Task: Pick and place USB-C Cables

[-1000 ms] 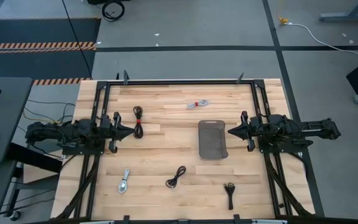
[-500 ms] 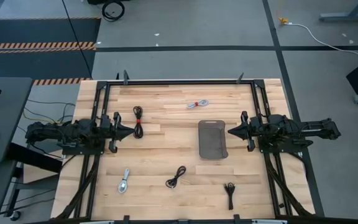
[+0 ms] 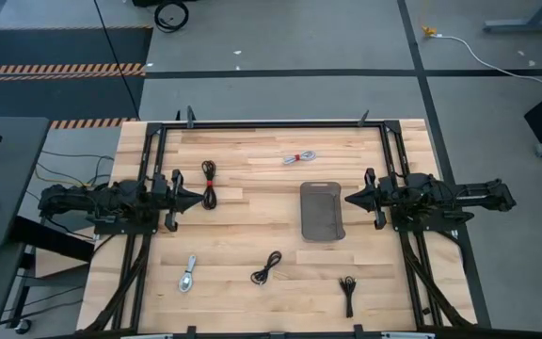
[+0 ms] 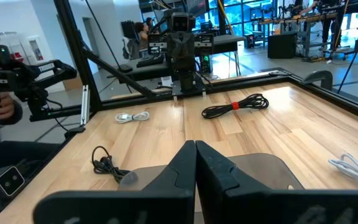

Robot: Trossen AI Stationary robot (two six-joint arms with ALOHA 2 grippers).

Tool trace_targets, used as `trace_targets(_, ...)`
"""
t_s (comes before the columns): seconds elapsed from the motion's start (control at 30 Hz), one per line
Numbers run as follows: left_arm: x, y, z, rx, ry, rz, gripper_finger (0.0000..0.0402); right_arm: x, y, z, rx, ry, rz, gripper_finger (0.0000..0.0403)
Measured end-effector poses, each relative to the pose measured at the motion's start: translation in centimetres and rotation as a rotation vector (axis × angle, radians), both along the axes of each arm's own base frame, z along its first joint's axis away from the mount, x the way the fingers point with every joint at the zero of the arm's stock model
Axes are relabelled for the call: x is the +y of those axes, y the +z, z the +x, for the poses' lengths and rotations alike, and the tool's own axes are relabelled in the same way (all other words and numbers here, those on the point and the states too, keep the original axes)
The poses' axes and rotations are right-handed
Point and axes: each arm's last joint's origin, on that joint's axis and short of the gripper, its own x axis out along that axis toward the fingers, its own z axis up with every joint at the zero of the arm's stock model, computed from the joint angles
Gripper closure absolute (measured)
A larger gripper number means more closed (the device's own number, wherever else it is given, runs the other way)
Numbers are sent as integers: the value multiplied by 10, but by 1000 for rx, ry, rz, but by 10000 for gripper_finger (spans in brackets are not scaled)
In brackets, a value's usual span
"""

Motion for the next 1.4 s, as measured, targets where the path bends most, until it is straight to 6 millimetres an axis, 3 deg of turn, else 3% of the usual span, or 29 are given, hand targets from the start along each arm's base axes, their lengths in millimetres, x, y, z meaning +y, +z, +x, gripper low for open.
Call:
trace_targets(0.23, 0, 1, 0, -18, -5, -43, 379, 0, 0, 0, 0, 0, -11, 392)
trace_targets(0.4, 0, 2, 0, -20, -6, -54, 379, -2, 1, 0, -8, -58, -295, 392)
trace_targets(0.5, 0, 2, 0, -19, -7, -53, 379, -3, 4, 0, -24, -93, -350, 392)
trace_targets(0.7, 0, 5, -1, -52, -5, -61, 379, -3, 8, 0, -70, -98, -336, 392)
trace_targets(1.0, 0, 9, -1, -101, -10, -87, 379, -2, 43, -9, -464, -53, 33, 392)
trace_targets(1.27, 0, 10, -2, -107, -15, -105, 379, -2, 57, -17, -630, -51, 22, 392)
trace_targets(1.4, 1, 22, -5, -231, 21, -9, 379, -6, 59, -19, -631, -225, -57, 381)
